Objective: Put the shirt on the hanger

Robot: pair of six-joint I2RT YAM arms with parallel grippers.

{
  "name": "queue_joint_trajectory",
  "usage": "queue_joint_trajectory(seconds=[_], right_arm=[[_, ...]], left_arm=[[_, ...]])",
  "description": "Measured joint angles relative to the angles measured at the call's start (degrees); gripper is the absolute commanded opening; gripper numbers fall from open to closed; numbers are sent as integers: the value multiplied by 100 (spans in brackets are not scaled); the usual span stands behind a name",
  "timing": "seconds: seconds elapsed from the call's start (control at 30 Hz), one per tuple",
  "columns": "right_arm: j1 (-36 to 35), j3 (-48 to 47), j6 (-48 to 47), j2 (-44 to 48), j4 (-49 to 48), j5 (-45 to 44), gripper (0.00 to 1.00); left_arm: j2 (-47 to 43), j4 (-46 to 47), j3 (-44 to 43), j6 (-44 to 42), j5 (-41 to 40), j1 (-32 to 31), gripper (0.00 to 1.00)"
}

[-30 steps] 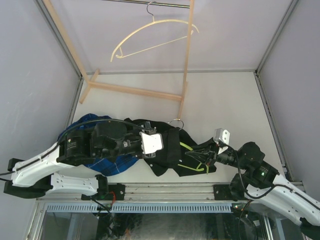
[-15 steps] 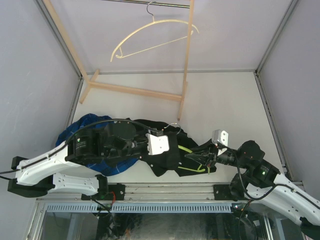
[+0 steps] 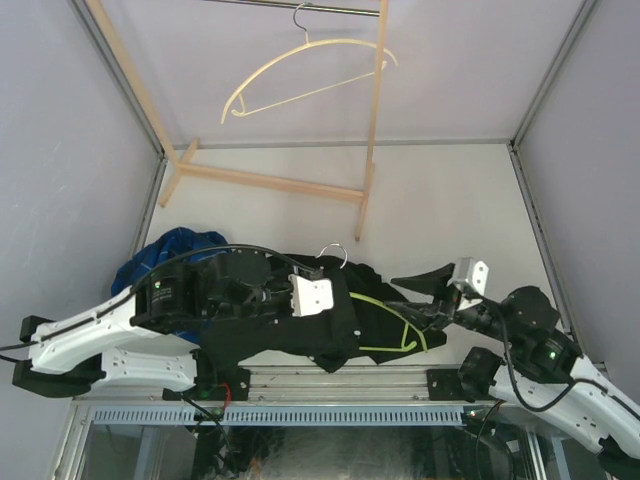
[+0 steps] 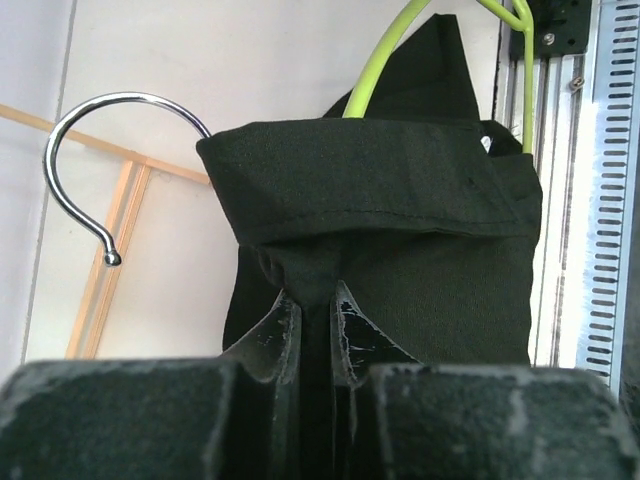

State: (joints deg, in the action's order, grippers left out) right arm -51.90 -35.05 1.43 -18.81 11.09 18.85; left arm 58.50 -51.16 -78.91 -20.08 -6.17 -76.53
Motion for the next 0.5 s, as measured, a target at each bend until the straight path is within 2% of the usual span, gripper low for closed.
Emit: queue_joint_trajectory(seconds=[0.27, 0.5], right_arm=[[7, -442, 170, 420, 468, -1327, 48], [9, -483, 1161, 444, 1248, -2656, 48]], left_arm=[[-402, 28, 323, 101, -520, 7, 0], [-1064, 734, 990, 68, -1996, 15, 0]])
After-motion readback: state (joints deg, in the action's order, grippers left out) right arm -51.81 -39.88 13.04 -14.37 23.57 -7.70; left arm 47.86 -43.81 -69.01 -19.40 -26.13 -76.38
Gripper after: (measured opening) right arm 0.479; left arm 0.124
